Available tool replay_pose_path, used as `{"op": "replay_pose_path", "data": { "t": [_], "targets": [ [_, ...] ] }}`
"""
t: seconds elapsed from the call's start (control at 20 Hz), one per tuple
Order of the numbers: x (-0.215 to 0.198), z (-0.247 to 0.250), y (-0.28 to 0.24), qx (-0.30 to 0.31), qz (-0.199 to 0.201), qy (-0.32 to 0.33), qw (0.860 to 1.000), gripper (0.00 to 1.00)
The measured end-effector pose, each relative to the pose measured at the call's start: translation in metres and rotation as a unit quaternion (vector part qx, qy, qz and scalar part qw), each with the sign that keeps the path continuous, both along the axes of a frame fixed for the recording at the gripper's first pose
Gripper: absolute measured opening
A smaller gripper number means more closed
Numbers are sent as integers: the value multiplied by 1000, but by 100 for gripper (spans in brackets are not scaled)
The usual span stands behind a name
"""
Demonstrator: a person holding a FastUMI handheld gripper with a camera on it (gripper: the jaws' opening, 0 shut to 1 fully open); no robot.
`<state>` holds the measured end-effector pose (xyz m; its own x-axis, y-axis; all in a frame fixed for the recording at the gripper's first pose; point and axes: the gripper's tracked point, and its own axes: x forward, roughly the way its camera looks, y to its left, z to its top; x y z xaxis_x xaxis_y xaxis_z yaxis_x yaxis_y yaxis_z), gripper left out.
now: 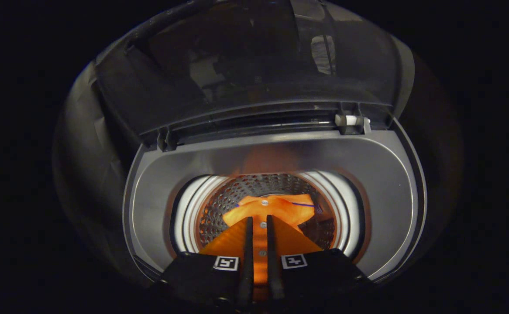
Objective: Put the clothes into the washing machine and then close the washing machine lid.
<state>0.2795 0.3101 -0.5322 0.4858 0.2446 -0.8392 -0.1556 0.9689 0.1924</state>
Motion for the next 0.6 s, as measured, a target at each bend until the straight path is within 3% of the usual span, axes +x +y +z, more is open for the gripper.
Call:
{"op": "replay_pose_path", "data": {
  "t": [0.25, 0.6],
  "targets": [
    [-13, 13, 2, 4, 8, 1, 1000, 48],
    [-32, 70, 9, 5, 27, -39, 999, 88]
  ]
}}
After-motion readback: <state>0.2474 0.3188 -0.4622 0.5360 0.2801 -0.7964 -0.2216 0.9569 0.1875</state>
